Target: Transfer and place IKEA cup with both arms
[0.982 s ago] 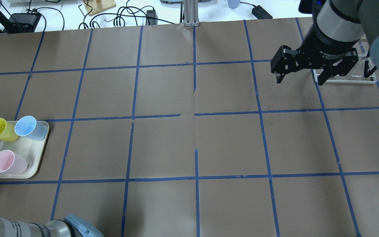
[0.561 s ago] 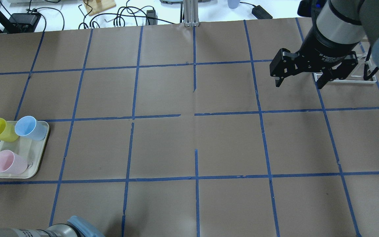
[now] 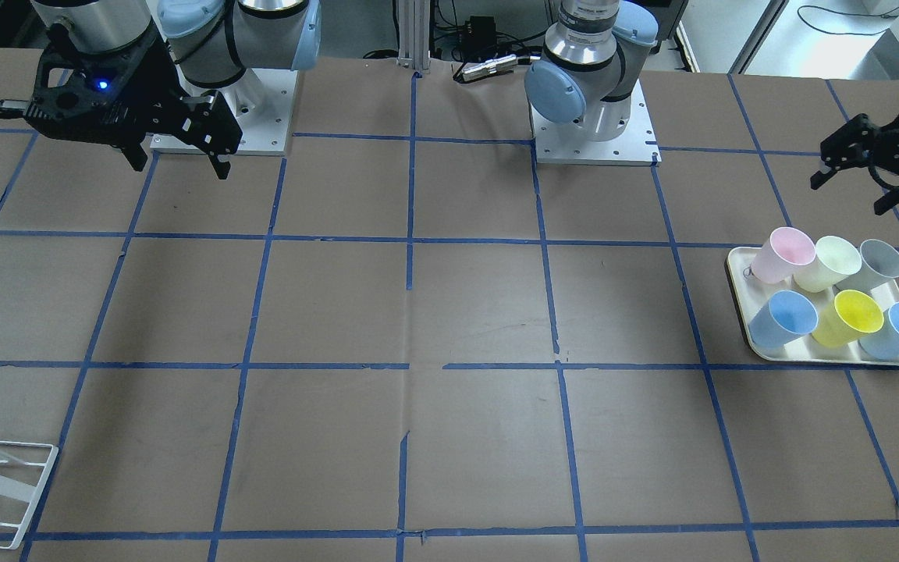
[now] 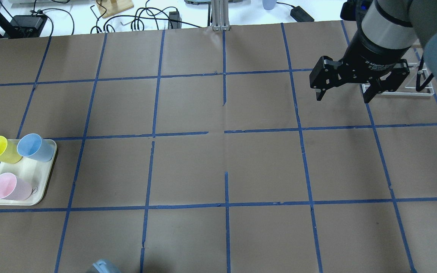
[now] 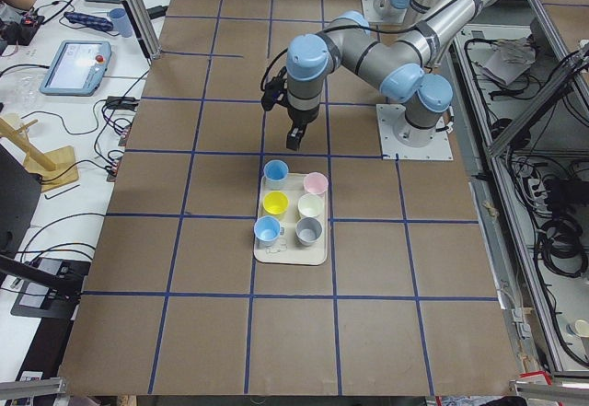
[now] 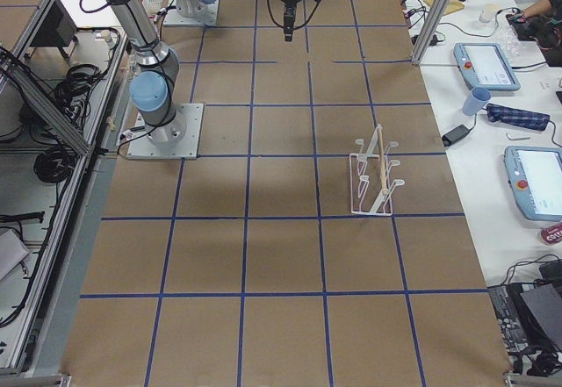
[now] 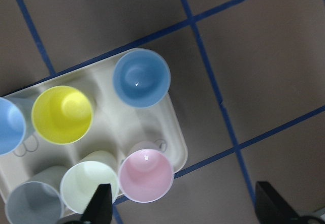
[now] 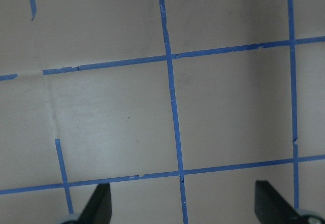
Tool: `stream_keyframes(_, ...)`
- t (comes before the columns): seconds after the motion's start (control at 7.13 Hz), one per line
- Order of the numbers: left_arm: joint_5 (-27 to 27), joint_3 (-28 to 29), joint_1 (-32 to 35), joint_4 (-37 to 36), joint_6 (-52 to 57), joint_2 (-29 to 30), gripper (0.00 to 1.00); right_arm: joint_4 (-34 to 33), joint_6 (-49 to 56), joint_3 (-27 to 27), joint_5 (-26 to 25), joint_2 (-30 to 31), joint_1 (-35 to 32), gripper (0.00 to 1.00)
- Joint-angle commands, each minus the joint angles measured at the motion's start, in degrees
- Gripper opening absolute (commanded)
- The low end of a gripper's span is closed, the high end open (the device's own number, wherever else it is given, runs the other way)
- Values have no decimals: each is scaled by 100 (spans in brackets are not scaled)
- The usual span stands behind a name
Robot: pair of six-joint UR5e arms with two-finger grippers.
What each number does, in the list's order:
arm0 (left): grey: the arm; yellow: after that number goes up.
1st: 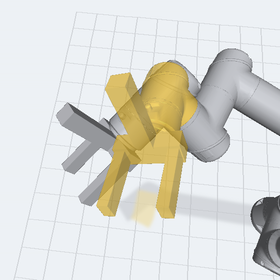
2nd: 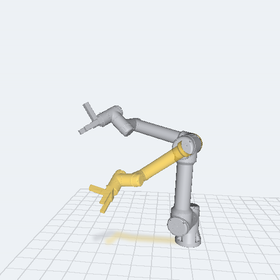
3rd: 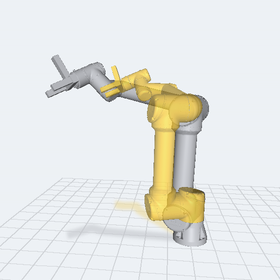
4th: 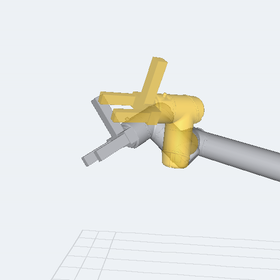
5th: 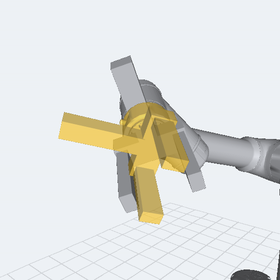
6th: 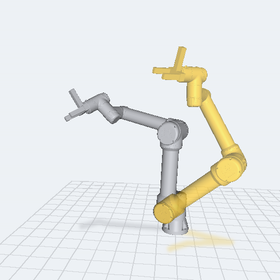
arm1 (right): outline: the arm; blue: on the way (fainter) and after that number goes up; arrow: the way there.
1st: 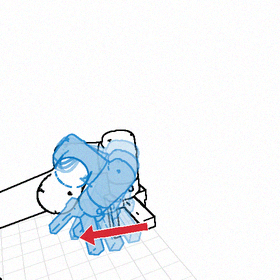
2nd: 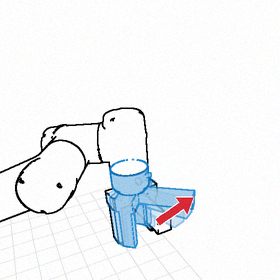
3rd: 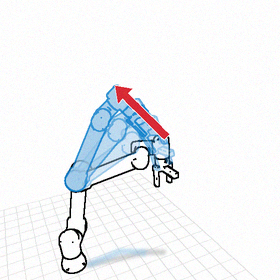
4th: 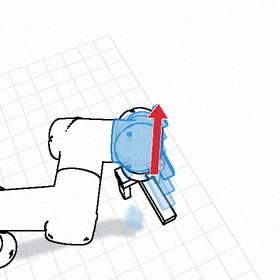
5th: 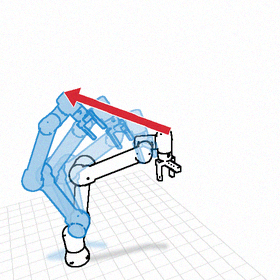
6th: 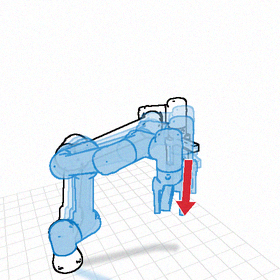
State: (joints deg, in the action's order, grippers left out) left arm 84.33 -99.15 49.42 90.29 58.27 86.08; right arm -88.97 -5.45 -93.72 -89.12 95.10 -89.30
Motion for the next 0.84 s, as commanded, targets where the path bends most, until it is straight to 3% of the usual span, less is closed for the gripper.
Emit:
stream_keyframes(0.0,-66,141,1510,382,-1969,-389,100,11,0,11,17,-9,0,100)
stream_keyframes(0.42,-57,335,3331,297,-4709,-434,100,2,0,-6,17,-18,0,100)
stream_keyframes(0.56,-40,326,3885,-52,-5703,-338,100,11,0,-24,0,-9,9,100)
stream_keyframes(0.7,65,265,4352,-378,-6035,-294,100,19,0,-6,8,-9,18,100)
